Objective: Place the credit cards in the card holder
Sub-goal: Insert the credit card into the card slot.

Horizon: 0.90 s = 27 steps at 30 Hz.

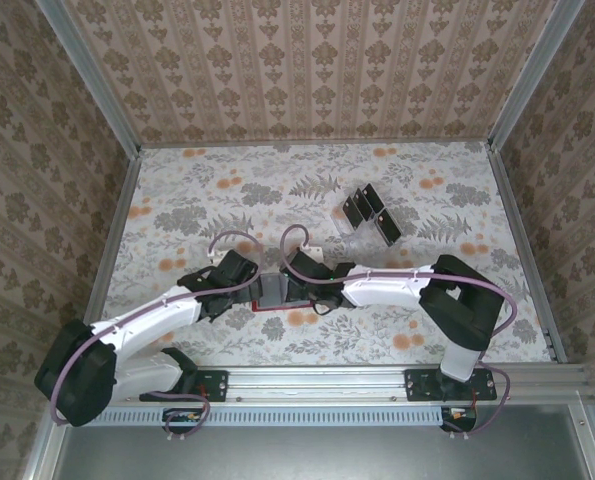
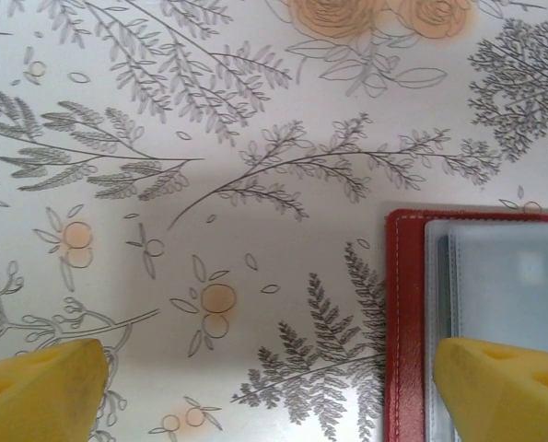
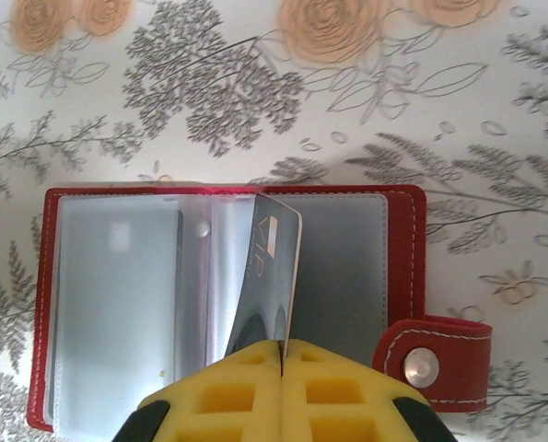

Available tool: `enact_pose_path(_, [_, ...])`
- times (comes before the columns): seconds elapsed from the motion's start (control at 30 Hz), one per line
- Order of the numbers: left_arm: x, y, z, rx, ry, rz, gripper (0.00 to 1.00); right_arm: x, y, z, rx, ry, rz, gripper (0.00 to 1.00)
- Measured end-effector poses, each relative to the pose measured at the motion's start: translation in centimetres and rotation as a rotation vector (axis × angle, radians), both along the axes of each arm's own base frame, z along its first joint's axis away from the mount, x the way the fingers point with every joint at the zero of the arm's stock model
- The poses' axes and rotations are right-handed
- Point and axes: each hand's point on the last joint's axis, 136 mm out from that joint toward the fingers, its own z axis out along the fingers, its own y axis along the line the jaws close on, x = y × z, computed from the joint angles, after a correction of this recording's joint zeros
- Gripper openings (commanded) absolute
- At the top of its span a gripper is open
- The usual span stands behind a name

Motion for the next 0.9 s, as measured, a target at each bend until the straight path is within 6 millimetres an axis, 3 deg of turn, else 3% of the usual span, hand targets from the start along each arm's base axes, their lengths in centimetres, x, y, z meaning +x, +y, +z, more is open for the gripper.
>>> enact_pose_path(0.4, [0.7,-4.4,-1.1,-0.032,0.011,-0.134,1.0,0.8,-0.5,0.0,0.005,0.007,0.018,0.0])
enact_pose_path(0.73, [0.6,-4.7,-2.0,-0.011,0.036,-0.145,1.0,0.8,-0.7,-0.3,0.01,0.008,0.018,0.0])
enact_pose_path(0.9, [-0.1,-3.5,-2.6,0.028,0.069,-0.114,1.0,0.8,-0.6,-0.3,0.016,0.006,0.02,0.0])
